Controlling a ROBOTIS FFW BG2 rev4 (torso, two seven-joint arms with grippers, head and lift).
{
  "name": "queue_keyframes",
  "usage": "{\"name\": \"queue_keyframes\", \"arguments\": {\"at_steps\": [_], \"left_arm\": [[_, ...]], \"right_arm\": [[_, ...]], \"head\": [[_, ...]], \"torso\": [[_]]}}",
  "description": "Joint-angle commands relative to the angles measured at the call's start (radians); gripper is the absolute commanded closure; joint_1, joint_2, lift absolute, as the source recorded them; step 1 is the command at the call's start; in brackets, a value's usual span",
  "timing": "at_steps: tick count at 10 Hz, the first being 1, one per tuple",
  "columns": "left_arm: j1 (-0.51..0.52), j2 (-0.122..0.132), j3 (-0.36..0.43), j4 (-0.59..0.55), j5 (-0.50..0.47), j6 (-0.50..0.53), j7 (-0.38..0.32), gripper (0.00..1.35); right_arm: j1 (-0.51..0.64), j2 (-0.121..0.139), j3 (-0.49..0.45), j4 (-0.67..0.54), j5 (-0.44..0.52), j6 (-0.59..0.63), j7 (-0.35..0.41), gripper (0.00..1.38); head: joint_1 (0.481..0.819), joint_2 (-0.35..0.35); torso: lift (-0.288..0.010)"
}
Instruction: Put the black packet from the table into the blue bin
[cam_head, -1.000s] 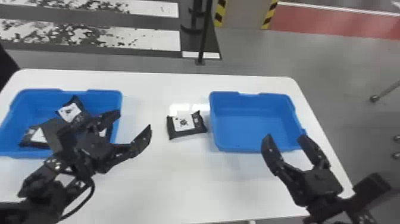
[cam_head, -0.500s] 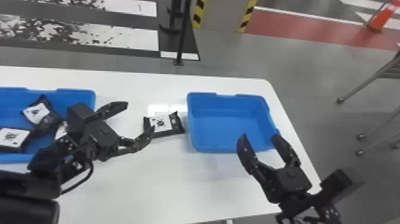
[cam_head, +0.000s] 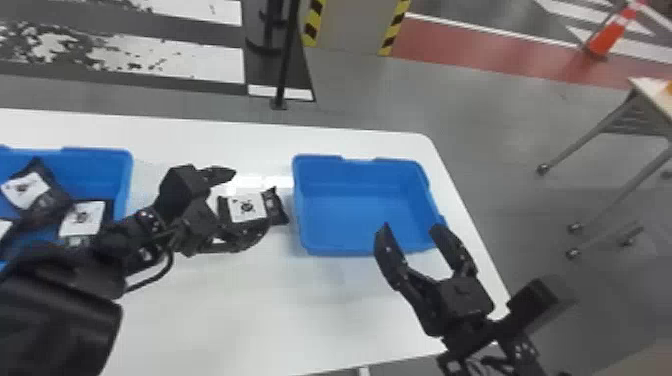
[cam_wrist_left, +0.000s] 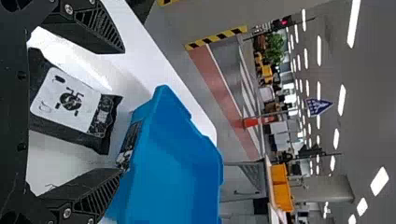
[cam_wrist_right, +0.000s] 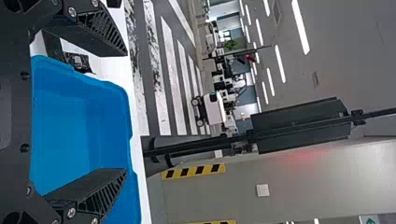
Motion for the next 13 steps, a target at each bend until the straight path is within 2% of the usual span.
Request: {"name": "queue_keyframes", "arguments": {"at_steps": [1, 5, 8, 11, 12, 13], "left_arm": [[-0.035, 0.002, -0.041, 0.038, 0.001, 0.01, -0.002, 0.12], [-0.131, -0.018, -0.089, 0.21, -0.043, 0.017, 0.009, 0.12], [-0.175, -0.023, -0.083, 0.259, -0.111, 0.057, 0.054, 0.12], [-0.185, -0.023, -0.085, 0.276, -0.123, 0.108, 0.055, 0.13], [-0.192, -0.023, -0.085, 0.276, -0.121, 0.116, 0.054, 0.25], [-0.194, -0.021, -0.085, 0.276, -0.115, 0.128, 0.047, 0.66]], "right_arm": [[-0.005, 0.001, 0.0, 0.003, 0.003, 0.0, 0.0, 0.13], [-0.03, 0.001, 0.004, 0.023, 0.005, 0.0, 0.012, 0.13], [-0.03, 0.001, 0.004, 0.025, 0.003, 0.0, 0.012, 0.13], [-0.032, 0.001, 0.006, 0.025, -0.001, 0.0, 0.012, 0.13], [-0.032, 0.001, 0.006, 0.028, -0.001, 0.0, 0.012, 0.13], [-0.032, 0.001, 0.006, 0.028, -0.001, 0.0, 0.012, 0.13]], "head": [[0.695, -0.327], [0.695, -0.35], [0.695, -0.336], [0.695, -0.312], [0.695, -0.308], [0.695, -0.306]], "torso": [[-0.11], [-0.11], [-0.11], [-0.11], [-0.11], [-0.11]]}}
